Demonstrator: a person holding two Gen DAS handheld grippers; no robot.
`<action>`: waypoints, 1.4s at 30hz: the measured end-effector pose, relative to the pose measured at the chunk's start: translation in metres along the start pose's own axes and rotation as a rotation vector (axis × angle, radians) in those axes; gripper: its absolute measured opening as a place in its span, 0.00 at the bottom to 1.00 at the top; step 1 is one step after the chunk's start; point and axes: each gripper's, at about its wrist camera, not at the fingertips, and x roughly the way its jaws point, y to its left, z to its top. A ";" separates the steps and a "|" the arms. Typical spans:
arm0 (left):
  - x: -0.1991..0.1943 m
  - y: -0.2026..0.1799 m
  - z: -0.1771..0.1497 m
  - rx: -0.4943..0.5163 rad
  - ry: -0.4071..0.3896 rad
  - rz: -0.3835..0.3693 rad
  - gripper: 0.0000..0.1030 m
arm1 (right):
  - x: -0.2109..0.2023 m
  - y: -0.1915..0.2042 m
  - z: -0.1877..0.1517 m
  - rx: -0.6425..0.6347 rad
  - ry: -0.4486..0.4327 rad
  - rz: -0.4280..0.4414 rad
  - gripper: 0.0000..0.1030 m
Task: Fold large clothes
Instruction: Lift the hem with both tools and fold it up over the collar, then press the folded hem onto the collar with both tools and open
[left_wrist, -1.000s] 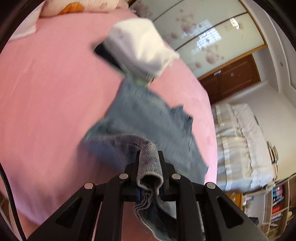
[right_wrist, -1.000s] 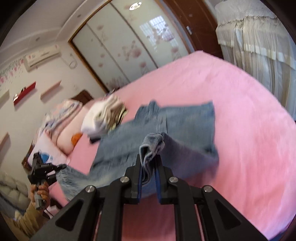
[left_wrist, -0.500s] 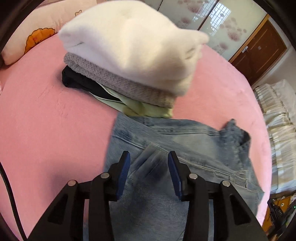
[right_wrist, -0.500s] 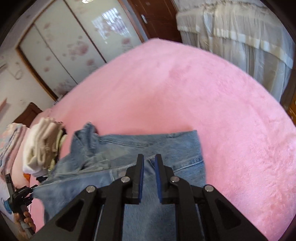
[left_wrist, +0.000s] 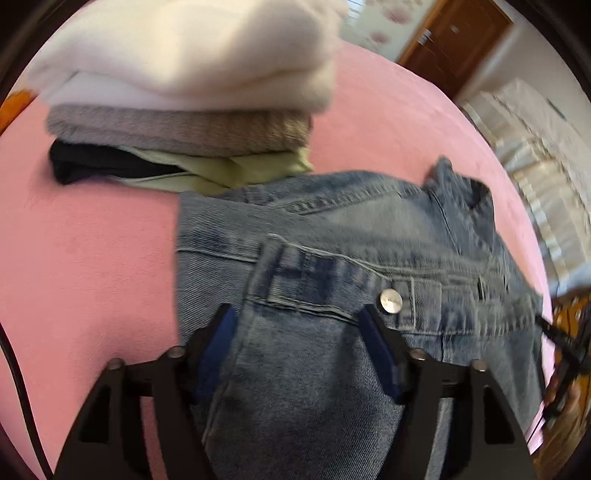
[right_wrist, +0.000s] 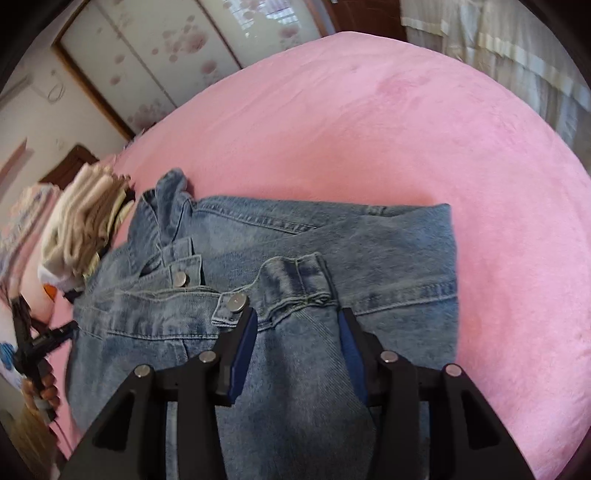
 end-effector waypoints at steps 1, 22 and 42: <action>0.003 -0.004 0.000 0.026 0.002 0.016 0.73 | 0.003 0.002 0.000 -0.016 0.006 -0.011 0.49; 0.000 -0.042 -0.006 0.187 -0.136 0.246 0.22 | 0.000 0.018 -0.018 -0.147 -0.062 -0.111 0.07; -0.017 -0.121 0.071 0.227 -0.471 0.536 0.22 | -0.028 0.036 0.064 -0.078 -0.366 -0.224 0.03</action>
